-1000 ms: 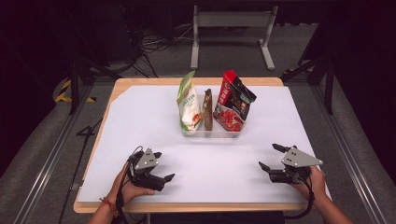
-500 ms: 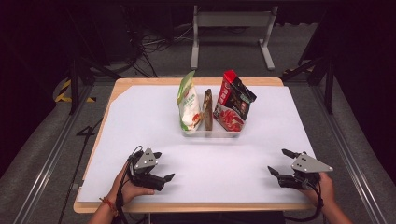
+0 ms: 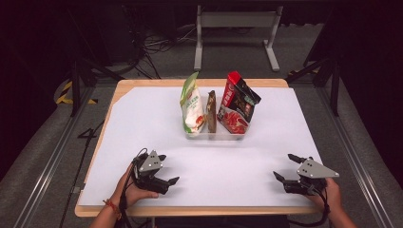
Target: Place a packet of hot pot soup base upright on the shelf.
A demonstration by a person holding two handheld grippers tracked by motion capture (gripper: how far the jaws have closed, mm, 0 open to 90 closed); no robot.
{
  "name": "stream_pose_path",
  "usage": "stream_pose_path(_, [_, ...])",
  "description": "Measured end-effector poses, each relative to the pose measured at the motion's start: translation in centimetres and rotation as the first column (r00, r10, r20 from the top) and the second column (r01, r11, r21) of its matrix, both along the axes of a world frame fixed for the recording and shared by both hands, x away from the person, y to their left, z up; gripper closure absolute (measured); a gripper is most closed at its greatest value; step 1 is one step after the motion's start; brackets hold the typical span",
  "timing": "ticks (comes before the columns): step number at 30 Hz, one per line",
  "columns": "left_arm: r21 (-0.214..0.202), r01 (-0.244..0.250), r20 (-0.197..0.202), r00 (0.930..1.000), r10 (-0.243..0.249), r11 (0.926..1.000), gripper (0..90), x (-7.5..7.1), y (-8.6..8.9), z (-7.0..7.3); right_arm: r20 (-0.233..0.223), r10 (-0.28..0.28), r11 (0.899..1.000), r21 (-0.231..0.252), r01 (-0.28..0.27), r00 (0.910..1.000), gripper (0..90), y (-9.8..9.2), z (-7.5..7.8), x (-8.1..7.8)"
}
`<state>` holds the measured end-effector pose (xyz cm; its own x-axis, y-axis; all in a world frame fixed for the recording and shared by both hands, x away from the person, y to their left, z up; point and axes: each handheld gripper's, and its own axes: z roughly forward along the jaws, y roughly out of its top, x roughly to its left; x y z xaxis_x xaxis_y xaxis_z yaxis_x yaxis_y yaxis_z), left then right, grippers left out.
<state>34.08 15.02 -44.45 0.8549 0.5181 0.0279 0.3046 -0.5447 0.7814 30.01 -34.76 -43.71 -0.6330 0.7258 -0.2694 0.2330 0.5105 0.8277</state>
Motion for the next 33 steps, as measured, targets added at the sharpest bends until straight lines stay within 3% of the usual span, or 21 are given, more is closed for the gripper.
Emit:
stream_pose_path(20, [0.004,0.007,-0.001,1.0000,-0.007,1.0000,10.8,0.15,-0.13,-0.03,0.005,-0.014,0.999,-0.029,0.014,0.9999,19.7,-0.04,-0.18,0.09])
stream_pose_path(33, [0.001,0.003,-0.001,1.0000,-0.003,1.0000,10.8,0.14,-0.04,-0.02,0.003,-0.018,1.000,-0.023,0.018,0.9998,19.6,0.09,-0.16,0.17])
